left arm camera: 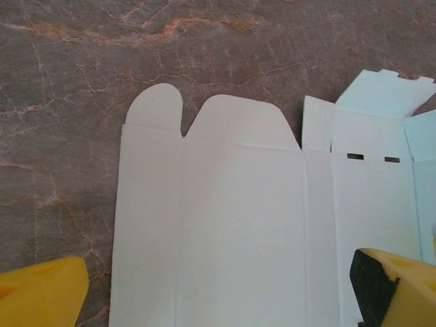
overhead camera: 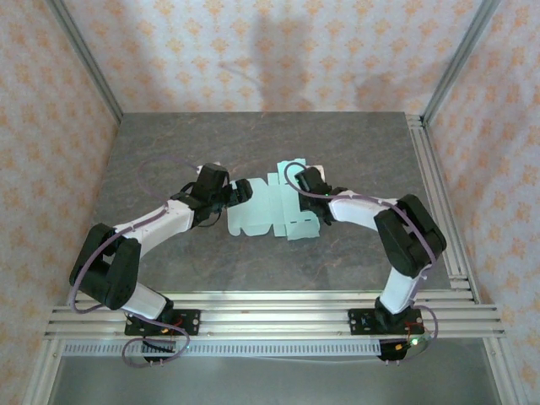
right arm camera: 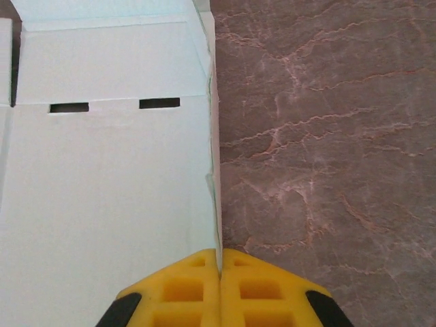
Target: Fold the paper box
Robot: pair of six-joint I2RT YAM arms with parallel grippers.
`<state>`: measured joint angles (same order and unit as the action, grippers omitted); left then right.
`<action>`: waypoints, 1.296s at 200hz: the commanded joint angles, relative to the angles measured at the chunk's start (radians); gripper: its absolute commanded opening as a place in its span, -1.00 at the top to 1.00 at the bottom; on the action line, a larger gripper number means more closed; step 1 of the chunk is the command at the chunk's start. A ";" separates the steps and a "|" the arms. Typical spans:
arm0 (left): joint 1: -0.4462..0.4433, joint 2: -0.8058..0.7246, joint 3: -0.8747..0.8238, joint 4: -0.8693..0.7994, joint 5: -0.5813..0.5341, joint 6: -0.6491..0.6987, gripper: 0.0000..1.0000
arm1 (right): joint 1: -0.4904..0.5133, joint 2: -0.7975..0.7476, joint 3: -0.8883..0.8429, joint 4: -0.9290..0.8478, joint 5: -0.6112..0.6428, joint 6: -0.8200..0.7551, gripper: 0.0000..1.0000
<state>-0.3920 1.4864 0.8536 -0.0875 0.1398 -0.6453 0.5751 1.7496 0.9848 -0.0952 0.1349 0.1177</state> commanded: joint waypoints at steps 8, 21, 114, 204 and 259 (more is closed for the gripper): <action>0.007 -0.008 -0.014 -0.008 -0.027 0.008 -1.00 | 0.002 -0.055 -0.029 0.073 -0.068 -0.037 0.39; 0.007 -0.006 -0.016 -0.007 -0.023 0.007 -1.00 | -0.012 -0.085 -0.062 0.108 -0.092 -0.019 0.12; 0.007 0.018 -0.009 0.009 -0.003 0.007 -1.00 | -0.177 -0.123 -0.234 0.293 -0.446 0.122 0.03; 0.007 0.025 -0.011 0.013 0.003 0.004 -1.00 | -0.102 -0.081 -0.140 0.112 -0.163 -0.017 0.98; 0.007 0.026 -0.008 0.014 0.001 0.003 -1.00 | 0.109 0.025 0.000 -0.024 0.333 -0.146 1.00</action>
<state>-0.3920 1.5017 0.8536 -0.0856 0.1490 -0.6460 0.6243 1.7237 0.9253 -0.0254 0.1825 0.0433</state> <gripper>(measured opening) 0.998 0.046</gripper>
